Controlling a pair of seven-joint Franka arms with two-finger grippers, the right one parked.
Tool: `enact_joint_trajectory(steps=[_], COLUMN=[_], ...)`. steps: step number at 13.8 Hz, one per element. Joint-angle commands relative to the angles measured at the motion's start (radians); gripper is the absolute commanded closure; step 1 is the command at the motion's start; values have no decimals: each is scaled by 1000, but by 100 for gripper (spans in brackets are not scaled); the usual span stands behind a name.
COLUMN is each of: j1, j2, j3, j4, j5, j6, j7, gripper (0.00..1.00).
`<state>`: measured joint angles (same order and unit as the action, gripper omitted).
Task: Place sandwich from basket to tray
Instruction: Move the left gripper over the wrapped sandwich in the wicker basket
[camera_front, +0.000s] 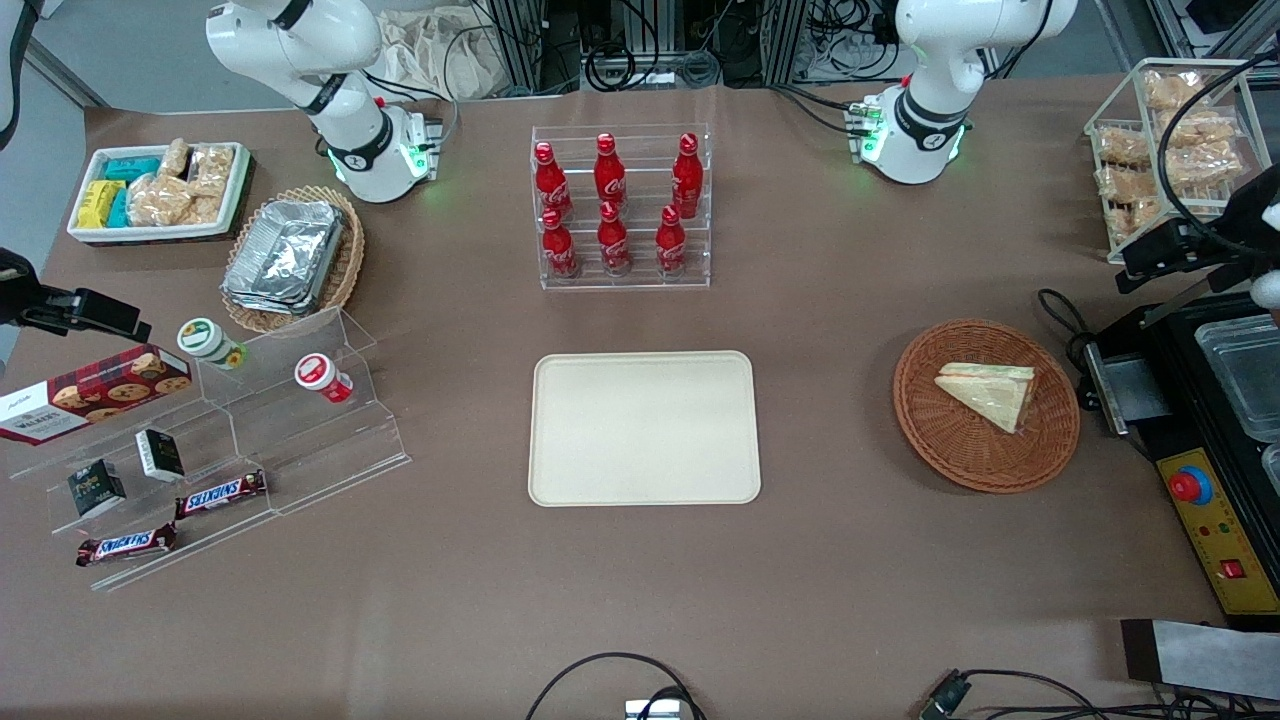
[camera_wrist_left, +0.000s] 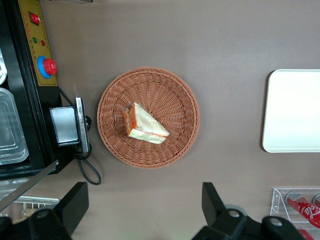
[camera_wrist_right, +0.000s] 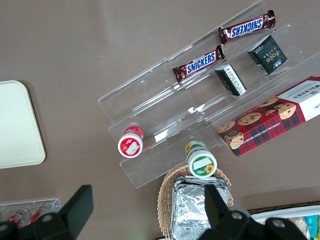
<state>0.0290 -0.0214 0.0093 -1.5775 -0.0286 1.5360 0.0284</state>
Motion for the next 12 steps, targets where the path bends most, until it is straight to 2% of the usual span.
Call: enact_joint_trajectory(steps=[1,9,12], j1=[-14,-15,-9], j2=[15,38,81], j3=[6,-12,-9], j4=[42,31,30], j5=[-7,6,6], j6=[-20,-34,-40], j7=[-22,-62,-197], gripper=[0,0,0])
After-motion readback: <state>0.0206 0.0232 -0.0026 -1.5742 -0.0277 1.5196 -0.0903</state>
